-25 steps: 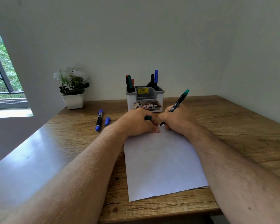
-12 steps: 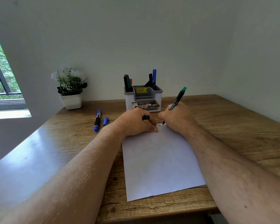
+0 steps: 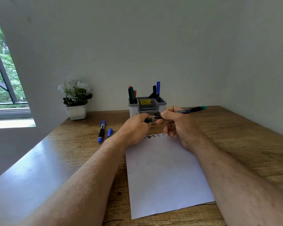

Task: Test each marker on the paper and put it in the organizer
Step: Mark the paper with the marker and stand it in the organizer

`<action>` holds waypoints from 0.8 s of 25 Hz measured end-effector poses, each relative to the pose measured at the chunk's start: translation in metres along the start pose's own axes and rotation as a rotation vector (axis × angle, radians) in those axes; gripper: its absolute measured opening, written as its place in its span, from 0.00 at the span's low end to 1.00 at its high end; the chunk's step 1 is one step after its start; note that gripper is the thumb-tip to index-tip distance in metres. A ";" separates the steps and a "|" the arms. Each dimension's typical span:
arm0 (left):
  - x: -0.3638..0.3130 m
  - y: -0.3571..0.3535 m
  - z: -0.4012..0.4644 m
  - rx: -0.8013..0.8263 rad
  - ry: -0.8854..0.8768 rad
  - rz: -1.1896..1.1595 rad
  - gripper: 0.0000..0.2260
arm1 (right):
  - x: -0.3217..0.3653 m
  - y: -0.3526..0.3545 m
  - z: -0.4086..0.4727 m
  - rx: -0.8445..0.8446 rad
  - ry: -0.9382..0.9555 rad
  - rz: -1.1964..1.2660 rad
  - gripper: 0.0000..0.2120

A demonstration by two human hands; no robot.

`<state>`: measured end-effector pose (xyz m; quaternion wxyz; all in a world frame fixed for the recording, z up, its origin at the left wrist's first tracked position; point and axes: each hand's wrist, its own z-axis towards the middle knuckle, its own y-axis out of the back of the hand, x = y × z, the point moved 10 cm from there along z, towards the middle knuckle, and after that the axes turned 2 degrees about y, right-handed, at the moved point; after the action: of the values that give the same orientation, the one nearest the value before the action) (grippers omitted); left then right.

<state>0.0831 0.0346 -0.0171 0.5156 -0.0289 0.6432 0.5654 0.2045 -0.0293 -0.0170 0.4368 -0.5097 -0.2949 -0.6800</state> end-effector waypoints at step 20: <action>-0.015 0.015 -0.008 -0.122 -0.093 -0.181 0.05 | -0.004 -0.007 0.002 0.046 -0.088 0.276 0.13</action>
<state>0.0758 0.0260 0.0030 0.5910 -0.0922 0.5778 0.5553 0.1991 -0.0233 -0.0200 0.5244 -0.5646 -0.2560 -0.5837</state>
